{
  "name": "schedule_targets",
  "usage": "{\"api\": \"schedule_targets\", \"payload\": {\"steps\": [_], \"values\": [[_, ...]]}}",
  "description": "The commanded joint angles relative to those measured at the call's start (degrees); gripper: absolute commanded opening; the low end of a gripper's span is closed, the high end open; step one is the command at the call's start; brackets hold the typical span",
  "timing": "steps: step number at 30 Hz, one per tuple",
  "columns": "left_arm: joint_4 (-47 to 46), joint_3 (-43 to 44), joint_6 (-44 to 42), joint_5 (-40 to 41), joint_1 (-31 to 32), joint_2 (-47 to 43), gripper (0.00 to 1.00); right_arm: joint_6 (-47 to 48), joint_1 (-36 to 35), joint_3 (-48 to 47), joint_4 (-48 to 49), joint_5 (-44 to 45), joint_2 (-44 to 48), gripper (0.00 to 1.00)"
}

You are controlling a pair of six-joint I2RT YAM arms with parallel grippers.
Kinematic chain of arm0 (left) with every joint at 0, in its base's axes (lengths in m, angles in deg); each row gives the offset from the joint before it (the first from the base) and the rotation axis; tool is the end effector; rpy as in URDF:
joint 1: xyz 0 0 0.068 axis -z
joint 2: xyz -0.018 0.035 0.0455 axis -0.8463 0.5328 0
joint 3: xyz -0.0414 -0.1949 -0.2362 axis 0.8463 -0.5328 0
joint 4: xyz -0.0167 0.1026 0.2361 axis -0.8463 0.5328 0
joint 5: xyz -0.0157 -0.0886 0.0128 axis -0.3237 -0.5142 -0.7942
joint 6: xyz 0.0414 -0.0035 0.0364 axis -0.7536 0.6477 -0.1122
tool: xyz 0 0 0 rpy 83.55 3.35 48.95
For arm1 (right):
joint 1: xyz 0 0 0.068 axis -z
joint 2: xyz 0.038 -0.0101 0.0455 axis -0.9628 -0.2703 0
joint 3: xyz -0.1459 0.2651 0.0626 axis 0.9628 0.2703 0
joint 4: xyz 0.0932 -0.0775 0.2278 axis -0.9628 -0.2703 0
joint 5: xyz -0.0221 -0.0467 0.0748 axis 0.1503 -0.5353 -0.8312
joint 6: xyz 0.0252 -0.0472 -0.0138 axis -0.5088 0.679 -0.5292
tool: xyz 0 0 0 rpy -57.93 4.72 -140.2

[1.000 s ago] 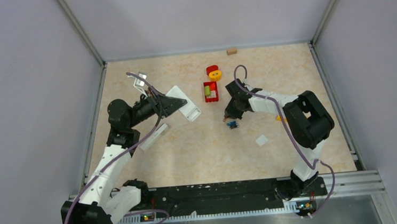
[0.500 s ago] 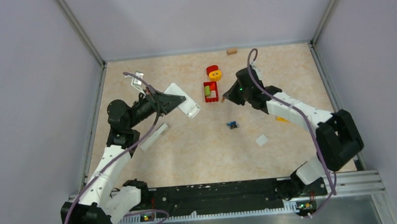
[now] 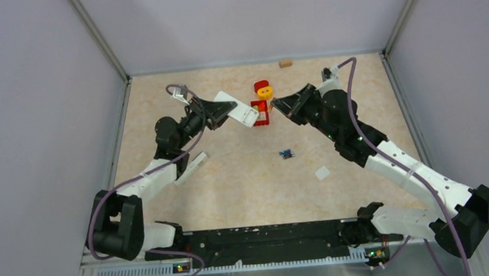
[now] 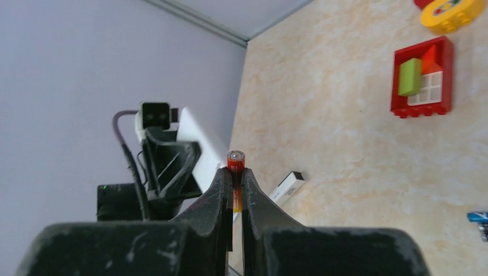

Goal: Load the batteries into the remote control

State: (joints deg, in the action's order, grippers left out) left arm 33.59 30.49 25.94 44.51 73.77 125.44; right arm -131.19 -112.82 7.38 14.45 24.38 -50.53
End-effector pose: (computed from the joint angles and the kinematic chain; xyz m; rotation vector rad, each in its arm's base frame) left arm 0.2500 -0.0939 0.3302 -0.3208 1.6056 -1.7841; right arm 0.1880 0.1440 0.3985 0.4127 1.8345 1.1143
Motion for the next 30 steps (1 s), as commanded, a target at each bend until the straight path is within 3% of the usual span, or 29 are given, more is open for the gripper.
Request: {"api": "schedule_targets", "payload": {"steps": [1, 16, 30], "values": [[-15.9, 0.3, 10.7, 4.3, 2.6, 2.0, 0.00, 4.3, -4.4, -1.4, 7.4, 3.3, 1.5, 0.00], [-16.9, 0.4, 11.8, 9.0, 5.0, 2.1, 0.00, 9.3, -12.5, -8.4, 6.6, 11.8, -3.3, 0.00], [-22.3, -0.9, 15.5, 12.4, 5.9, 2.4, 0.00, 12.4, -16.1, -8.8, 7.5, 21.0, -6.8, 0.00]]}}
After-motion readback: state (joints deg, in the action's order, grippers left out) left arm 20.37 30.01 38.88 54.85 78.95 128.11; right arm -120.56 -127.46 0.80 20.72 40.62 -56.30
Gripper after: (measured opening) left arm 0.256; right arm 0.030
